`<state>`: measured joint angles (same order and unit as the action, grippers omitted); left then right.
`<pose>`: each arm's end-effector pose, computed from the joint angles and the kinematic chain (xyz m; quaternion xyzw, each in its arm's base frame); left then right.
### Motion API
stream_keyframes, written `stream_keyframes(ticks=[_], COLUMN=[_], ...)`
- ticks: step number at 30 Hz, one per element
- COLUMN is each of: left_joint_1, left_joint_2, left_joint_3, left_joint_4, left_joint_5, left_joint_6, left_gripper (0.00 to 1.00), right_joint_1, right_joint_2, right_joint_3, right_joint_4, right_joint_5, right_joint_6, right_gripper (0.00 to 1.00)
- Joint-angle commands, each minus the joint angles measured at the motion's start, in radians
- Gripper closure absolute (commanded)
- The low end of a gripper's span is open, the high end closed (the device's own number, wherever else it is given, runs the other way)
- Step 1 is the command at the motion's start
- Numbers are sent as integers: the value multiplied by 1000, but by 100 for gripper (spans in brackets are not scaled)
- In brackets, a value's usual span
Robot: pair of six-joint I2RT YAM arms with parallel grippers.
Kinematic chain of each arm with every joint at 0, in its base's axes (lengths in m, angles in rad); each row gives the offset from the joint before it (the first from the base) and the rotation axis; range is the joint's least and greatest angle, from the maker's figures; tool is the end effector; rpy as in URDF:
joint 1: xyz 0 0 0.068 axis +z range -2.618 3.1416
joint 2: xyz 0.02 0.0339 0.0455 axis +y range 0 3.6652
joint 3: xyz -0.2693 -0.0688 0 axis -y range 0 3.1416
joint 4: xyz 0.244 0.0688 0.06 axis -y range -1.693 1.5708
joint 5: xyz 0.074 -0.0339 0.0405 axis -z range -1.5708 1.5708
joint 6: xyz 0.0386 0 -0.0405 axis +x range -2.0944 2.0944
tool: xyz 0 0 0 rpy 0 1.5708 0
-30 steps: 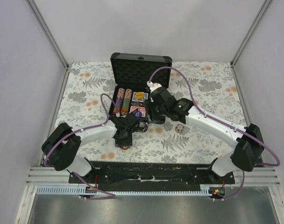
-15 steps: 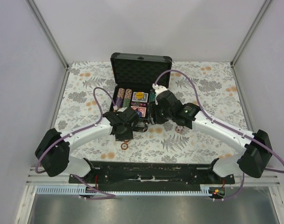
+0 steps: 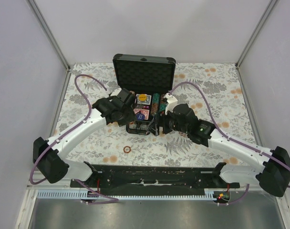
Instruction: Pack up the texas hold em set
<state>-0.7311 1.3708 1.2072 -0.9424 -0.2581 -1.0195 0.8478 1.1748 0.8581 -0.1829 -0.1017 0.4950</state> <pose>0.2053 -0.1709 0.2974 -0.1680 0.9508 -0.0951 0.2425 0.1726 0.2015 0.2891 -0.1763 0.8410 0.3513 0.3719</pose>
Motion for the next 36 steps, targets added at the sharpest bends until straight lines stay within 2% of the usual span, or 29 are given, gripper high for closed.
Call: stream_keyframes(ticks=[1,6,15,21,29,36], left_joint_1=[41,64,98,105,118,122], left_joint_2=[-33,-33,-65,-79,-108,-139], left_joint_3=[112,181,199,181,147,115], left_joint_4=[-19,-19,20,54,82,106], left_joint_5=[-12,28,115,178,217,230], left_joint_6=[-86,-140,-215,-254,-306,-363], left_gripper=[70,71,71,71,72,73], right_joint_1=[2,4,7,7,8,11], right_joint_2=[-12,54,187,266,279,295], right_joint_3=[-59,-59,1,50,48,56], right_joint_4=[330,515,703,758,809,826], right_joint_5=[-58,-36,17,30,92,96], right_joint_6=[79,100,158,188,211,231], right_gripper=[17,14,13,24,37,55])
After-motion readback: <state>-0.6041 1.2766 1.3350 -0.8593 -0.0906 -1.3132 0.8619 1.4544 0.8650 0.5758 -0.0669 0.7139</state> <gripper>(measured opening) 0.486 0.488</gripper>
